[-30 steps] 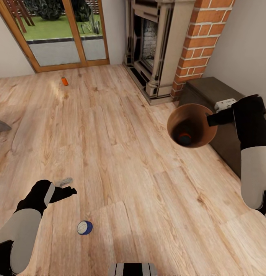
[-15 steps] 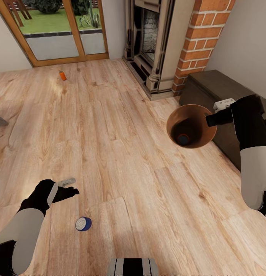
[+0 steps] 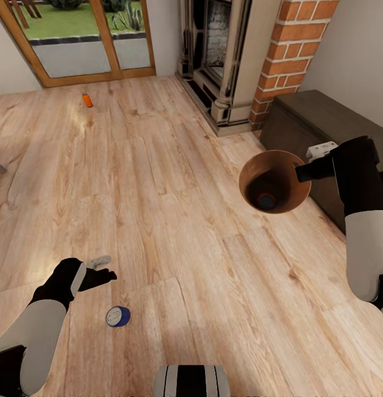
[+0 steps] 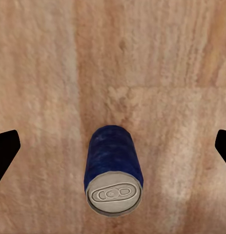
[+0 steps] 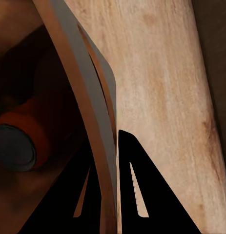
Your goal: Put the three can of soda from the living room inside the tash can in the kitchen.
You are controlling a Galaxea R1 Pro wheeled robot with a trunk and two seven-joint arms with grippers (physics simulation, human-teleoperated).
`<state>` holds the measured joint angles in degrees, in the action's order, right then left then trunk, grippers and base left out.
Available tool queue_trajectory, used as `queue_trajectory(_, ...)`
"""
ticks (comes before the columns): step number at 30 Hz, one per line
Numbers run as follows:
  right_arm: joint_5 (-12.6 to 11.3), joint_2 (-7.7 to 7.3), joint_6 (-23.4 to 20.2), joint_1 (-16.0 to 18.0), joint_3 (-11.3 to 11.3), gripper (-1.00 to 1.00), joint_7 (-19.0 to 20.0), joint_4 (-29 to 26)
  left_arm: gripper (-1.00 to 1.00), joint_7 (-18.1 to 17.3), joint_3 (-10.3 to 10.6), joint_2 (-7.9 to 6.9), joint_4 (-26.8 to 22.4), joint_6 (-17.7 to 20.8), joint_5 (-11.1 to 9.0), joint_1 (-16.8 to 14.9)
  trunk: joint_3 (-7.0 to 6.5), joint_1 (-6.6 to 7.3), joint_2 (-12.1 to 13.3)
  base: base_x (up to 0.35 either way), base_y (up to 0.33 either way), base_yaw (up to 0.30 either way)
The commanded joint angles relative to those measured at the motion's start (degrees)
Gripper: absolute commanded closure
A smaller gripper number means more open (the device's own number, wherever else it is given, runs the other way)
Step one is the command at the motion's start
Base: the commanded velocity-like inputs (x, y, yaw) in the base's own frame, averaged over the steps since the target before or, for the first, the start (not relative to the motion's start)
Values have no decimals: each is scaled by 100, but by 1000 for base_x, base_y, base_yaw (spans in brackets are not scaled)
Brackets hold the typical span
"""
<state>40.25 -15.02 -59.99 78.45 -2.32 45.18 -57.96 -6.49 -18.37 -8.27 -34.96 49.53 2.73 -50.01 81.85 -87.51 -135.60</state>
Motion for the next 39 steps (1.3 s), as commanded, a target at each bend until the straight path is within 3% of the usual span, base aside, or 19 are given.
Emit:
queue_trajectory(1, -44, 0, -1, 4, -5, 100, 26, -4, -100, 0, 0, 0, 0, 1, -1, 0, 9, 1, -2, 0, 0, 0)
queue_trajectory(27, -44, -10, -1, -21, 109, 100, 26, -5, -100, 12, 5, 19, -2, -22, -17, 16, 241, 1, -2, -47, 0, 0)
queue_trajectory(30, -44, -13, -1, -22, 109, 100, 26, -5, -100, 15, 93, 30, -2, -30, -18, 12, 267, 1, -2, -96, -41, 0)
queue_trajectory(31, -44, -6, -1, -22, 109, 100, 26, -5, -100, 16, 248, 40, -1, -36, -13, 10, 276, 1, -2, -145, -99, 0)
queue_trajectory(39, -44, 7, -1, -23, 109, 100, 26, -4, -100, 16, 328, 46, -2, -55, -26, 9, 402, -65, -123, -51, -35, 0)
